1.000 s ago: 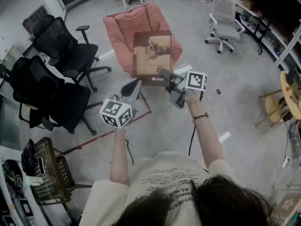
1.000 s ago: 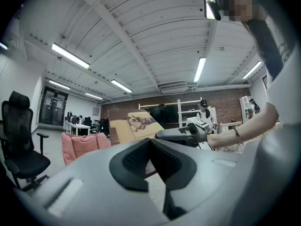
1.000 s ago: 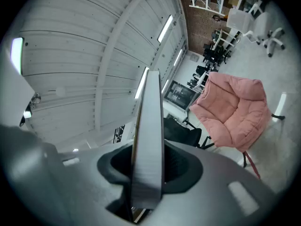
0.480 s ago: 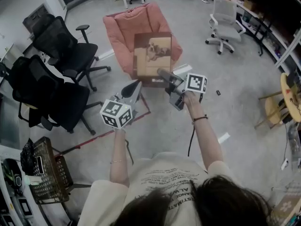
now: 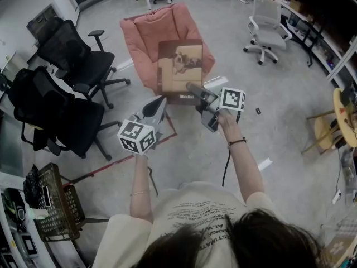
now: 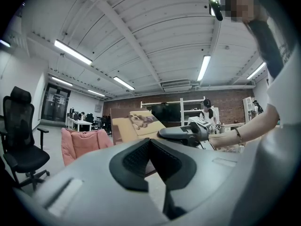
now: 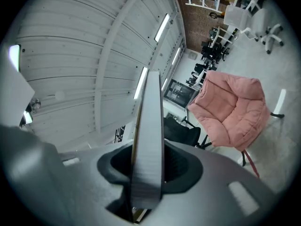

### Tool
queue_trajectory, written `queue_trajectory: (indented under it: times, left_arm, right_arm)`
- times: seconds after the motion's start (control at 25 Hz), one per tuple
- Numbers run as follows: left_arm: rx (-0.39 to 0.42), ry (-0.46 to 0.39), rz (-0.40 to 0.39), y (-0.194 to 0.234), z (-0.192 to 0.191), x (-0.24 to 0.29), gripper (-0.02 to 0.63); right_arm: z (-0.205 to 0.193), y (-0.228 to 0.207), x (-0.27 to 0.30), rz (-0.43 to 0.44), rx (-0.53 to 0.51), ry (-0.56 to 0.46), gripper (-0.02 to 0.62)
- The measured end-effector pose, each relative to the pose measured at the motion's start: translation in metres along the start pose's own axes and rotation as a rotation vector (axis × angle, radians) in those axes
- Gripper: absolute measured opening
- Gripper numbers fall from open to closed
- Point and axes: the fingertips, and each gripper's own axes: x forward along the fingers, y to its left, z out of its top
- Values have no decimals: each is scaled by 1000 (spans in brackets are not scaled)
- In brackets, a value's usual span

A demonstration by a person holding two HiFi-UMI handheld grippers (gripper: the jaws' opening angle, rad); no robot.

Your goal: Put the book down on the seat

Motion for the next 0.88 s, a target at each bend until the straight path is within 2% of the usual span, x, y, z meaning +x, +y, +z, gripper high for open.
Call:
queue_trajectory:
  times: [0.48,0.88]
  left_arm:
    - [-22,10,59,10,-8,24,-12]
    - [-50,35,59,60,-30,68,-13]
  right_arm:
    - [35,-33,-9,21,42,15,146]
    - [63,-87,20,-3,84,14,146]
